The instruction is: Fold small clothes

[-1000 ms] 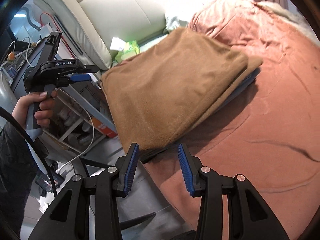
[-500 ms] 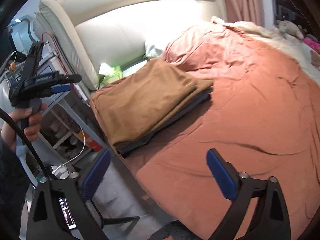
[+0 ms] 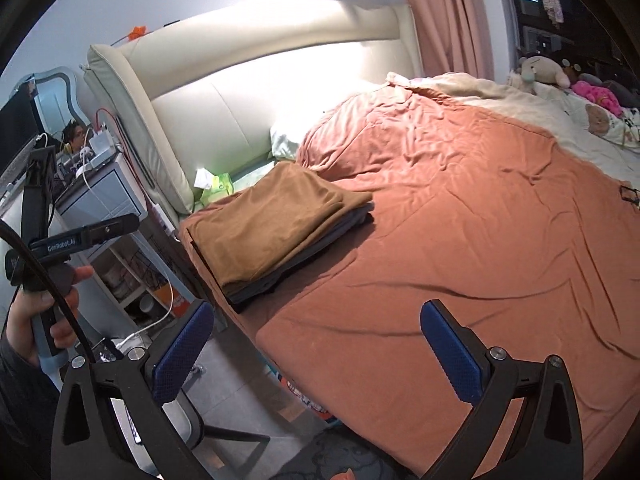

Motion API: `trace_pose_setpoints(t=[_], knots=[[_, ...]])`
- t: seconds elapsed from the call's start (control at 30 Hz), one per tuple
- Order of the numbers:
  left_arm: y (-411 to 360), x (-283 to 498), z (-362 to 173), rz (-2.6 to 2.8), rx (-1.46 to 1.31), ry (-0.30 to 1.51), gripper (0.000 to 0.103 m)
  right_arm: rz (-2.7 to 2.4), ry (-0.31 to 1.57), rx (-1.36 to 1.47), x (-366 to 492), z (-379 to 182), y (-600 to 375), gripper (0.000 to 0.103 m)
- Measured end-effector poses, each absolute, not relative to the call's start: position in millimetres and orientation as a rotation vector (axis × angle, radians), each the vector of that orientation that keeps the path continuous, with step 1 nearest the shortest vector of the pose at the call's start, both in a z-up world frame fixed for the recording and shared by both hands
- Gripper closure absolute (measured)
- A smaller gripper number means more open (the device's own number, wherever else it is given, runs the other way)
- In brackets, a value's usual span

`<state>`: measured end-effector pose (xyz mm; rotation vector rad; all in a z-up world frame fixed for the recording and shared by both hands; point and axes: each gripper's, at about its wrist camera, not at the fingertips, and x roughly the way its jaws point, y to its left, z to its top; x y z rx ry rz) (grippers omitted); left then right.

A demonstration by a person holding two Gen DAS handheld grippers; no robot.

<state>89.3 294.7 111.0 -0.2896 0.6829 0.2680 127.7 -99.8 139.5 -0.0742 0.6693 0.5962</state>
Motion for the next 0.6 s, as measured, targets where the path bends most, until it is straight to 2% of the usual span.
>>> trace_pose_setpoints(t=[0.6], knots=[[176.8,43.5,139.2,0.195,-0.197,0.551,0.0,0.487,0.539,-0.053,34.7,169.3,-203.7,0.0]])
